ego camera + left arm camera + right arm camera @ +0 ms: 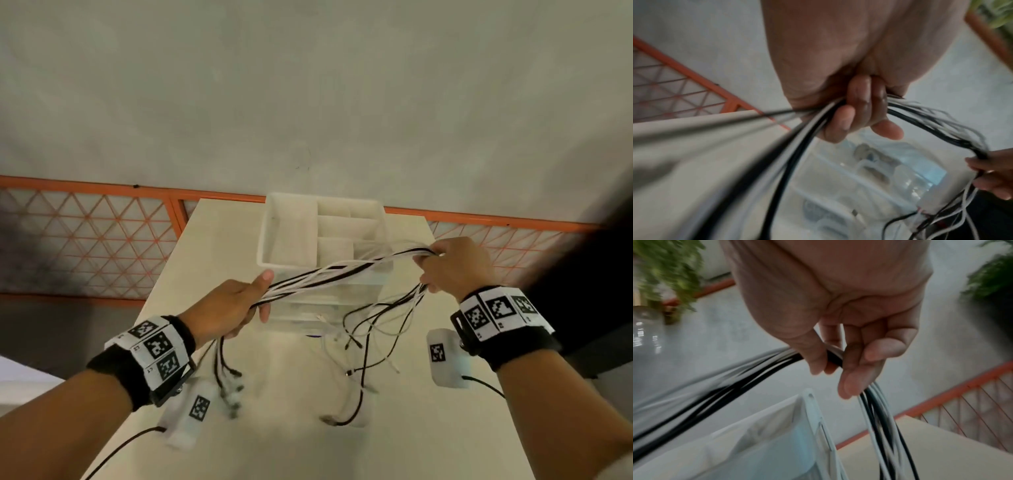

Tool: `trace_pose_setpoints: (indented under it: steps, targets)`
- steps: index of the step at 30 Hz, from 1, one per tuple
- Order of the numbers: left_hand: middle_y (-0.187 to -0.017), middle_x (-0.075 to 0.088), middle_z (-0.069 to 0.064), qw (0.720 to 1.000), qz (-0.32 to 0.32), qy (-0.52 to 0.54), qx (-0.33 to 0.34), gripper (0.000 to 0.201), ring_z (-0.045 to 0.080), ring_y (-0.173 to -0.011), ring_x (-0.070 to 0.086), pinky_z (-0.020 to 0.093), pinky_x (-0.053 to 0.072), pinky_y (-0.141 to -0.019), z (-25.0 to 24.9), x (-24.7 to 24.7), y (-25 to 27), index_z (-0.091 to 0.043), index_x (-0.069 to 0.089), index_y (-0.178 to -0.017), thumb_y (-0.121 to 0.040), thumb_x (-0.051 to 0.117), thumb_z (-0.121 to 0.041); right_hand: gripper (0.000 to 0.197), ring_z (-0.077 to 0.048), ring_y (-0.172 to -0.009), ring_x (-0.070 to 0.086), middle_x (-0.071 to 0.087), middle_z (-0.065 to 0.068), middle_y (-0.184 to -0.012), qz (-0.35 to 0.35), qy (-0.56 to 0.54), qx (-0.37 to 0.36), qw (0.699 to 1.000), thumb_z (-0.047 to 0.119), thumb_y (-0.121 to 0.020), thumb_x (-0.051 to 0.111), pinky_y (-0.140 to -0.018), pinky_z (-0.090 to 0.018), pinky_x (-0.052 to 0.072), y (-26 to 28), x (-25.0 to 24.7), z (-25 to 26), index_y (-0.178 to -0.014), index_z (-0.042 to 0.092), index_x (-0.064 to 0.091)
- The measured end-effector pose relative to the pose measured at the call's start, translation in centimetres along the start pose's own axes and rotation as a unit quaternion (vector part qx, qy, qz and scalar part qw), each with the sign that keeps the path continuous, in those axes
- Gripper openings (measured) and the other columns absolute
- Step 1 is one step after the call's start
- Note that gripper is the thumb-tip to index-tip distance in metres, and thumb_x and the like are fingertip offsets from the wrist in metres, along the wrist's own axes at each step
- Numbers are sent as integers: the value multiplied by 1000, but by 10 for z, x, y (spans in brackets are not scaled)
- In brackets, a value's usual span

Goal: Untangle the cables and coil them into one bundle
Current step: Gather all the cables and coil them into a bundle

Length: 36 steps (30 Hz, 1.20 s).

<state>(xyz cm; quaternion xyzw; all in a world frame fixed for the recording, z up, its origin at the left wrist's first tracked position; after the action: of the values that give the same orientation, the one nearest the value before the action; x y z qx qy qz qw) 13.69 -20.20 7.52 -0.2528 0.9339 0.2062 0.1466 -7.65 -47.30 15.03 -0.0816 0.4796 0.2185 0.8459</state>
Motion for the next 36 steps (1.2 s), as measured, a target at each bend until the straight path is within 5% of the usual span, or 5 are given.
trace_pose_setpoints:
  steps: [8, 18, 23, 27, 36]
  targets:
    - [-44, 34, -2, 997, -26, -28, -68, 75, 16, -43, 36, 27, 38, -55, 39, 1, -7, -10, 59, -62, -91, 28, -71, 25, -25, -79, 75, 77, 1, -84, -88, -267, 4, 960, 25, -68, 59, -80, -47, 61, -35, -13, 1, -89, 31, 70]
    - [-45, 35, -7, 991, -135, 20, 3, 62, 14, -46, 28, 27, 28, -52, -4, -35, -14, -13, 52, -57, -86, 51, -68, 26, -32, -95, 66, 73, -10, -91, -85, -585, -93, 801, -3, -69, 56, -81, -35, 51, -30, -13, -4, -75, 20, 66]
    - [-46, 32, -3, 989, -150, -9, 13, 61, 11, -41, 26, 25, 28, -49, -2, -37, -8, -12, 50, -54, -87, 55, -62, 31, -28, -99, 65, 77, 1, -84, -7, -483, 12, 876, -14, -77, 55, -94, -42, 48, -15, 60, -77, -72, 16, 63]
    - [-53, 33, 5, 990, -132, -44, -4, 60, 17, -45, 29, 25, 29, -49, 8, -24, -3, -14, 51, -50, -85, 59, -63, 31, -23, -75, 60, 65, 9, -53, 69, -189, 62, 978, -5, -75, 75, -71, -34, 46, 7, 124, -144, -63, 23, 71]
    - [-57, 50, -1, 991, -36, -128, 31, 49, 10, -50, 44, 22, 33, -52, -11, 15, -2, -16, 73, -72, -92, 53, -56, 27, -2, -54, 61, 71, 10, -71, 248, 55, -36, 967, 18, -82, 63, -61, -19, 52, 60, 126, -67, -104, 28, 75]
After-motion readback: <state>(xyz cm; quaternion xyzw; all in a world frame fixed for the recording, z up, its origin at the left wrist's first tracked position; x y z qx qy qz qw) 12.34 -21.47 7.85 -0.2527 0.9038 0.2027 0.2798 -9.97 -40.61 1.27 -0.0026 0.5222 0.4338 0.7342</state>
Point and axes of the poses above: each hand's wrist, its own y-axis away from the middle knuckle, its own x-axis out of the palm, z = x × y, the point moved 8 cm from there along -y, towards the middle knuckle
